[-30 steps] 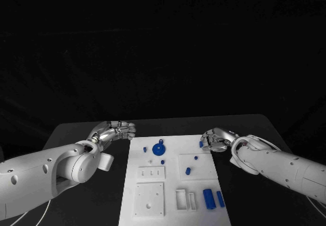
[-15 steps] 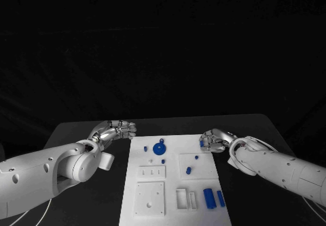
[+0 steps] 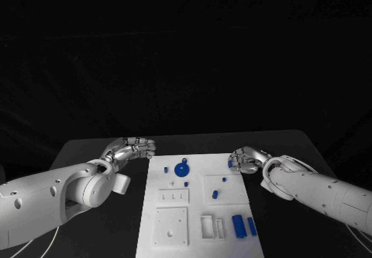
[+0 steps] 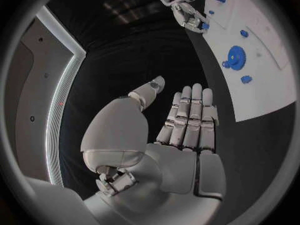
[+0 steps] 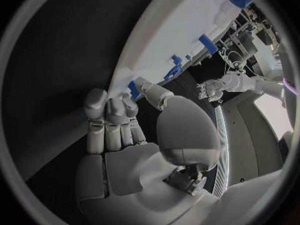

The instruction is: Assemble the parts on the task board

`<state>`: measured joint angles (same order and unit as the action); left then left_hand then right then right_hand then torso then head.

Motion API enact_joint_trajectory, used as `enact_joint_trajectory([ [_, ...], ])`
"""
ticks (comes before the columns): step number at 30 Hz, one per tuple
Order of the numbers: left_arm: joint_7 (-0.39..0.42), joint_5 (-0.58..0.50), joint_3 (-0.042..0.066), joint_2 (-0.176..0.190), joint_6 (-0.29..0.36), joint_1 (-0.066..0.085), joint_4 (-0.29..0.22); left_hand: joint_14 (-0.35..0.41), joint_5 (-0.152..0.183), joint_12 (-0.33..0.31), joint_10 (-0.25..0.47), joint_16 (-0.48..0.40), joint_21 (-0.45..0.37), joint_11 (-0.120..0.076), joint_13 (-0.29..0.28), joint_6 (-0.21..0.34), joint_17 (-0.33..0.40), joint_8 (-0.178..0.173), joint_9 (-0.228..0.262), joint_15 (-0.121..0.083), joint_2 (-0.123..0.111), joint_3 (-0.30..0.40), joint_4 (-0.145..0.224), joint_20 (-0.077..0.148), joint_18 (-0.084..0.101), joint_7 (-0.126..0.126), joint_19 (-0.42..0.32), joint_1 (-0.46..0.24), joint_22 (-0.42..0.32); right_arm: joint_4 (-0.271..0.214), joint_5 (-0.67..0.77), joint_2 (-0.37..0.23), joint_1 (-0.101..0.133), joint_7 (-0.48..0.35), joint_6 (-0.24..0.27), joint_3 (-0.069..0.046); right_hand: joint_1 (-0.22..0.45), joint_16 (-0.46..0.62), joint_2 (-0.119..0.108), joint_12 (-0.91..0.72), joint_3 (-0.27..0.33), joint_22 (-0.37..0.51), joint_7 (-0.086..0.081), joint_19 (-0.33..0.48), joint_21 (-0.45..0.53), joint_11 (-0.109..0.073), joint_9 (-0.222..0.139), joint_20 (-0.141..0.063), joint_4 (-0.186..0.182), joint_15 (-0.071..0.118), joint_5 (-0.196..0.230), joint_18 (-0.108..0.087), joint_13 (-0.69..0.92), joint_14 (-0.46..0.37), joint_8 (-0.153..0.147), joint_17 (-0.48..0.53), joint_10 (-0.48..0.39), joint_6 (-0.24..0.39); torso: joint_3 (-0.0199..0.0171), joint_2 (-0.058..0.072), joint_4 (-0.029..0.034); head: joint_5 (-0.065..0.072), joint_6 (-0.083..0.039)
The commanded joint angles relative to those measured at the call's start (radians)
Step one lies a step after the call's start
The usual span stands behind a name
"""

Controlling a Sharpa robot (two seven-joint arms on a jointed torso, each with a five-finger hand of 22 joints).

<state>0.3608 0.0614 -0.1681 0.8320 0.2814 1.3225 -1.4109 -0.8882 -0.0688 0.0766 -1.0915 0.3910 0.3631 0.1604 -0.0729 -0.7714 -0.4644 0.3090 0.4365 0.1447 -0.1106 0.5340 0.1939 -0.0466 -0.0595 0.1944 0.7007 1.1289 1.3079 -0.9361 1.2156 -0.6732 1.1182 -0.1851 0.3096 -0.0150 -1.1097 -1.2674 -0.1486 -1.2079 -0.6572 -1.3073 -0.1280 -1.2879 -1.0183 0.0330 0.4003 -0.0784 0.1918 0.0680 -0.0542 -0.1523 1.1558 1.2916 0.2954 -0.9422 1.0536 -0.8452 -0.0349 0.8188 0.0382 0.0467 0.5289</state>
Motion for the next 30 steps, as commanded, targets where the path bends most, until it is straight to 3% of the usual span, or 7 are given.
enact_joint_trajectory([
  [1, 0.009, 0.004, 0.001, -0.001, -0.016, 0.000, -0.001, -0.005, 0.006, 0.001, -0.007, 0.004, 0.002, 0.001, 0.000, -0.004, -0.001, -0.002, -0.001, 0.000, -0.003, -0.001, 0.006, 0.002, -0.008, 0.001, 0.002, -0.010, 0.019, -0.002, 0.000, 0.001, -0.002, -0.005, -0.016, 0.001, 0.000, 0.003, 0.011, -0.004, -0.006, -0.017, -0.021, 0.000, -0.002, 0.003, 0.001, -0.005, 0.002, 0.007, 0.004, -0.109, -0.001, -0.001, 0.004, -0.001, -0.007, -0.027, -0.0002, 0.000, -0.0001, -0.001, 0.000],
  [10, 0.008, 0.004, 0.001, -0.002, -0.016, 0.000, 0.000, -0.005, 0.006, 0.001, -0.006, 0.004, 0.002, 0.001, 0.001, -0.004, -0.002, -0.002, -0.001, 0.000, -0.002, 0.000, 0.006, 0.002, -0.008, 0.001, 0.002, -0.010, 0.019, -0.006, 0.000, 0.000, -0.002, -0.004, -0.017, 0.001, 0.000, 0.002, 0.024, -0.006, -0.027, -0.018, -0.007, 0.000, -0.006, -0.010, 0.011, -0.006, -0.004, 0.019, 0.005, -0.109, -0.002, -0.001, 0.024, -0.003, -0.002, -0.062, 0.0003, 0.000, 0.0014, -0.003, 0.000],
  [25, 0.007, 0.004, 0.001, -0.001, -0.017, 0.000, 0.000, -0.005, 0.006, -0.001, -0.005, 0.004, 0.002, 0.002, 0.001, -0.003, -0.002, -0.003, -0.001, 0.000, -0.002, 0.000, 0.008, 0.002, -0.008, 0.002, 0.002, -0.009, 0.019, -0.009, 0.000, 0.002, -0.002, -0.003, -0.014, 0.001, 0.002, 0.002, 0.020, -0.006, -0.029, -0.019, -0.005, 0.000, -0.008, -0.013, 0.012, -0.007, 0.001, 0.022, 0.005, -0.109, -0.003, -0.001, 0.025, -0.004, -0.001, -0.064, 0.0010, 0.000, 0.0003, -0.005, 0.002],
  [30, 0.007, 0.004, 0.001, 0.000, -0.017, 0.000, 0.000, -0.005, 0.006, -0.001, -0.005, 0.004, 0.002, 0.002, 0.002, -0.003, -0.002, -0.003, -0.002, 0.000, -0.002, 0.000, 0.008, 0.002, -0.008, 0.002, 0.002, -0.009, 0.019, -0.009, 0.001, 0.002, -0.002, -0.005, -0.009, 0.001, -0.002, 0.002, 0.031, -0.006, -0.042, -0.018, 0.000, 0.000, -0.009, -0.018, 0.017, -0.009, 0.003, 0.026, 0.005, -0.109, -0.004, -0.001, 0.035, -0.005, 0.000, -0.081, 0.0009, 0.000, 0.0006, -0.004, 0.002],
])
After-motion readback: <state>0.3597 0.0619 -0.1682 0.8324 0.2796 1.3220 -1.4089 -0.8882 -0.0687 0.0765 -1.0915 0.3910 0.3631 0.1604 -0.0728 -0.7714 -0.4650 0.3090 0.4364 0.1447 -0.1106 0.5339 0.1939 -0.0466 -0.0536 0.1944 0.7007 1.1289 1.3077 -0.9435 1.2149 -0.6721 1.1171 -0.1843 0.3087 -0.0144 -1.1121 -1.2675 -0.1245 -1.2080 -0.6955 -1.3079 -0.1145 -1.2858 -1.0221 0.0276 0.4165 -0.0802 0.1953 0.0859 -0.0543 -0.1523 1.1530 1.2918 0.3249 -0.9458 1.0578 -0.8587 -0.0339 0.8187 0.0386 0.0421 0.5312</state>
